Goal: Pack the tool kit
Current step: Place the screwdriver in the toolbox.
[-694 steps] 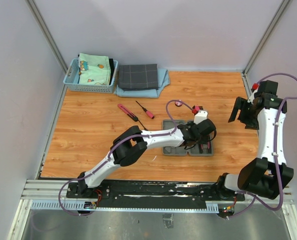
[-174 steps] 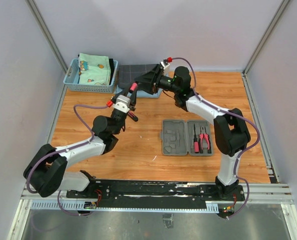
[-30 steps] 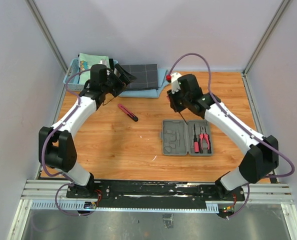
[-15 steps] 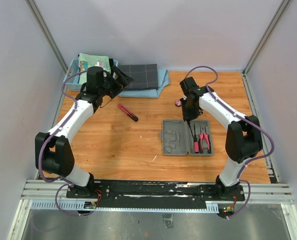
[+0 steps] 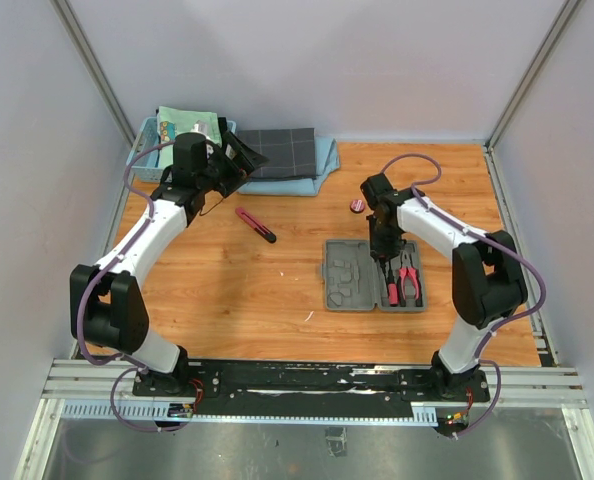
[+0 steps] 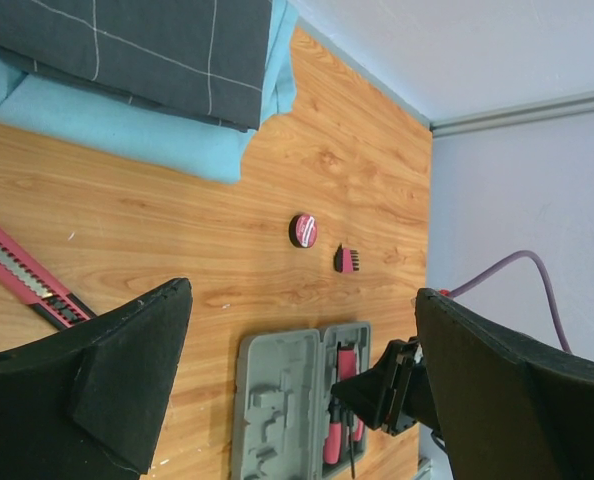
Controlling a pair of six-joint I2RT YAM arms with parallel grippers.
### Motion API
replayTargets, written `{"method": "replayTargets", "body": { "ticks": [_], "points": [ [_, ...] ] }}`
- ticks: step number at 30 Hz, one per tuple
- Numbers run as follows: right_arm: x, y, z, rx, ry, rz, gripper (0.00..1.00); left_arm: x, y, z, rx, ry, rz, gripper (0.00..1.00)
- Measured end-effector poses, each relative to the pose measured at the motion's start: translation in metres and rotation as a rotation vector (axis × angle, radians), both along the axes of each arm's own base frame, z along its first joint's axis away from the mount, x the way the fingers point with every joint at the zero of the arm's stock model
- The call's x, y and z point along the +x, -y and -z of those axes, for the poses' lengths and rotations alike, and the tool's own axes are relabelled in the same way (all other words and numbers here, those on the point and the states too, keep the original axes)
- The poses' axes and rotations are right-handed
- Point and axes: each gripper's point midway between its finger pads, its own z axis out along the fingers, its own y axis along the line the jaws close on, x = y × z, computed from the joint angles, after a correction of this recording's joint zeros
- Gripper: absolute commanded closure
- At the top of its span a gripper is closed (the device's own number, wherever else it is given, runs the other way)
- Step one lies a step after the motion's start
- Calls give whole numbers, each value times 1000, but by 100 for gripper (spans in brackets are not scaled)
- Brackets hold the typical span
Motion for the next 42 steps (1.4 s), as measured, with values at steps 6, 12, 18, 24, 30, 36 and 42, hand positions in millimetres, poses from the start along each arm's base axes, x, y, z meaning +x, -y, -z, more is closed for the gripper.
{"method": "replayTargets", "body": {
  "ticks": [6, 12, 18, 24, 30, 36, 42],
  "points": [
    [0, 3, 6, -9, 17, 27, 99, 0, 0, 0, -1, 0, 2, 3],
    [-3, 5, 15, -13, 15, 51, 99, -1, 1, 0, -3, -1, 8, 4],
    [-1, 4, 16, -9, 26, 61, 97, -1, 2, 0, -5, -1, 12, 4],
    [0, 4, 16, -5, 32, 72, 96, -1, 2, 0, -6, -1, 14, 4],
    [1, 4, 17, -5, 35, 76, 96, -2, 2, 0, -6, -1, 16, 4],
    [0, 4, 17, -3, 39, 77, 96, -2, 3, -1, -7, -1, 18, 4],
    [-1, 4, 17, 7, 61, 87, 97, -2, 3, -2, -10, 2, 21, 4]
  ]
}}
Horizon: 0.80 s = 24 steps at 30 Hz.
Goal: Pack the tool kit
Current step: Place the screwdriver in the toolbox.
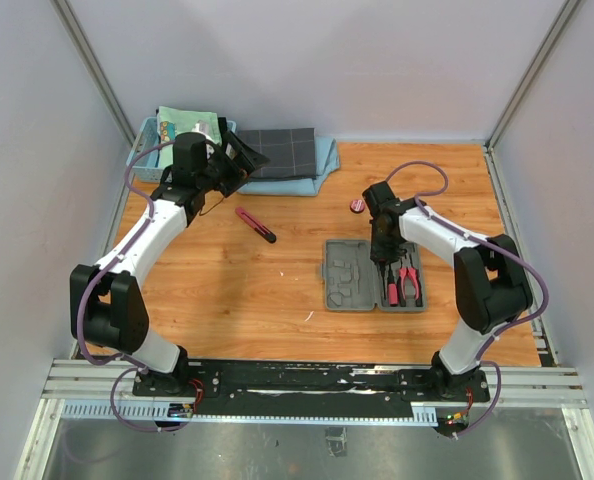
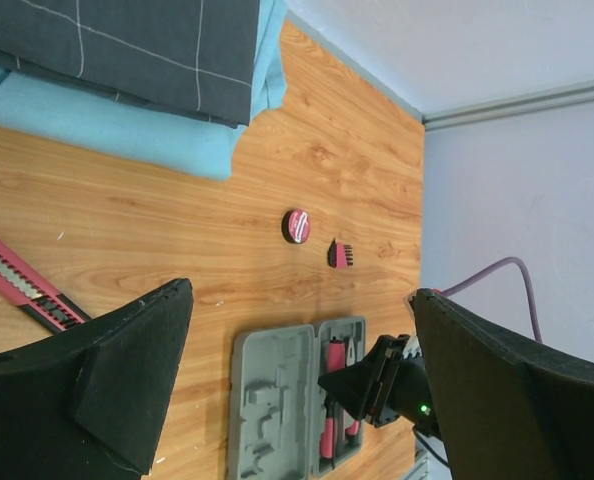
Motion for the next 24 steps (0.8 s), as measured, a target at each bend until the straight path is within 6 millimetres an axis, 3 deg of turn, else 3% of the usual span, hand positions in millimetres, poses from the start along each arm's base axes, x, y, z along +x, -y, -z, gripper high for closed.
{"method": "replayTargets", "body": {
  "ticks": [9, 13, 24],
  "points": [
    [-1, 0, 0, 6, 12, 13, 94, 0, 1, -1, -5, 2, 2, 5],
    [-1, 0, 0, 7, 14, 14, 79, 0, 1, -2, -7, 6, 2, 5],
    [-1, 1, 1, 5, 11, 10, 57, 0, 3, -3, -16, 4, 10, 5]
  ]
}}
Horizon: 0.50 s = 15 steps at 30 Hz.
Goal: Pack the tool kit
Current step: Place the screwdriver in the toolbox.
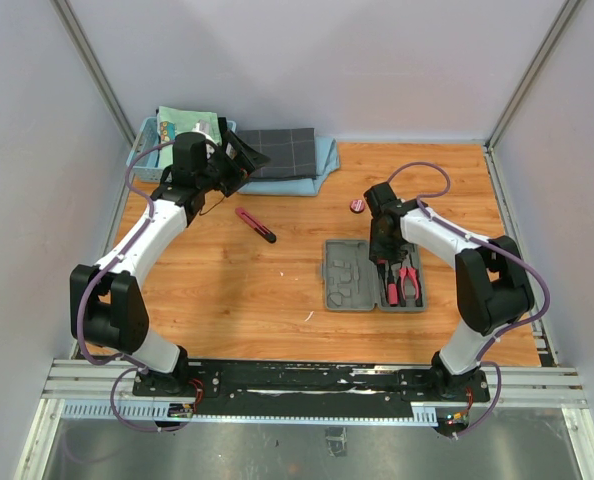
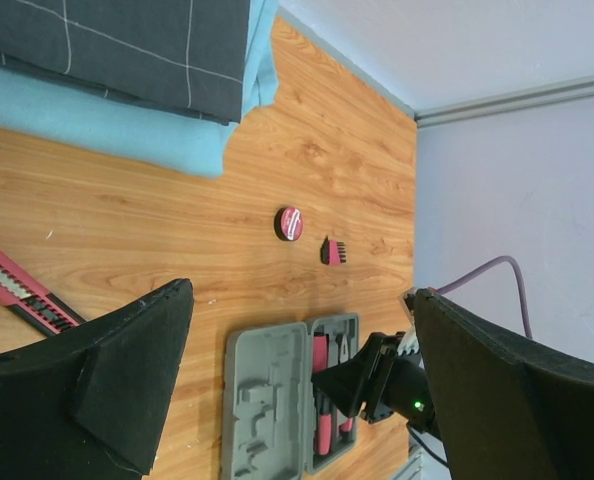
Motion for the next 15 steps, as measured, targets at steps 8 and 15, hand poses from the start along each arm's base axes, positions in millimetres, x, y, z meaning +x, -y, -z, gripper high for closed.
{"method": "replayTargets", "body": {
  "ticks": [8, 15],
  "points": [
    [-1, 0, 0, -2, -3, -4, 63, 0, 1, 0, -6, -2, 3, 5],
    [0, -2, 0, 7, -6, -10, 66, 0, 1, -2, -11, 4, 4, 6]
  ]
}}
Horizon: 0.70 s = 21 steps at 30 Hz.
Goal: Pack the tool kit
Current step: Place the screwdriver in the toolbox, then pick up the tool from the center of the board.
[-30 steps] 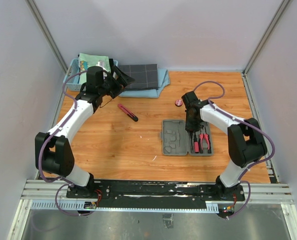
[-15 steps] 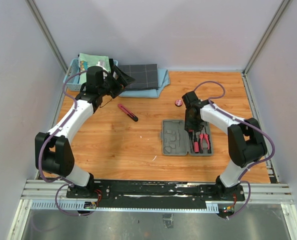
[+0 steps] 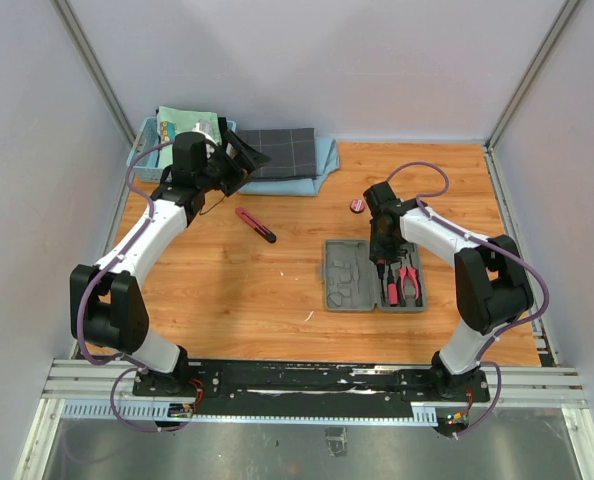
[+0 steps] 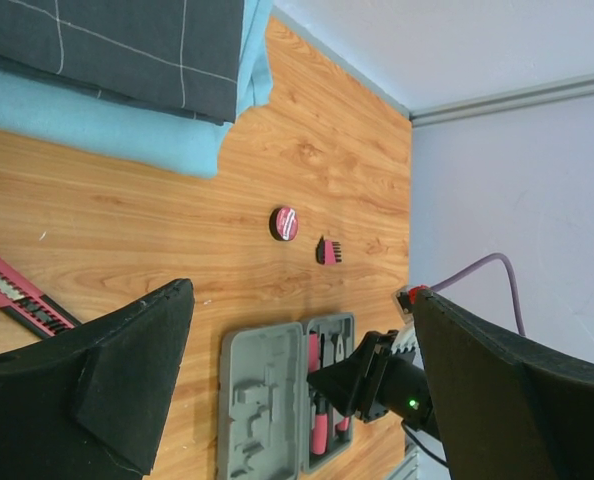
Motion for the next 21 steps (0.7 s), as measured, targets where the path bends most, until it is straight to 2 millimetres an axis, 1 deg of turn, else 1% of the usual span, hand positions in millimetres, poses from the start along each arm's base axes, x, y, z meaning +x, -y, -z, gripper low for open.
{"method": "replayTargets", "body": {
  "ticks": [5, 7, 8, 11, 13, 15, 16, 18, 19, 21],
  "points": [
    [-1, -3, -5, 11, -11, -15, 59, 0, 0, 0, 11, 6, 4, 6],
    [4, -6, -15, 24, -3, -26, 55, 0, -1, 1, 27, 14, 6, 6],
    [9, -10, -24, 35, 11, -35, 52, 1, -2, 2, 36, 20, 9, 6],
    [39, -22, -62, 77, 108, -67, 46, 2, -4, 0, 62, 39, 13, 6],
    [62, -28, -93, 102, 189, -96, 41, 3, -4, -2, 76, 54, 17, 6],
    [86, -32, -124, 117, 273, -127, 39, 4, -5, -4, 88, 65, 18, 6],
    [97, -32, -136, 116, 304, -142, 39, 4, -5, -4, 94, 69, 18, 6],
    [117, -31, -149, 107, 339, -164, 38, 5, -6, -3, 102, 71, 18, 6],
    [128, -29, -152, 101, 348, -173, 37, 5, -6, -3, 105, 72, 19, 6],
    [148, -26, -147, 90, 343, -184, 35, 5, -7, -3, 111, 75, 19, 6]
  ]
}}
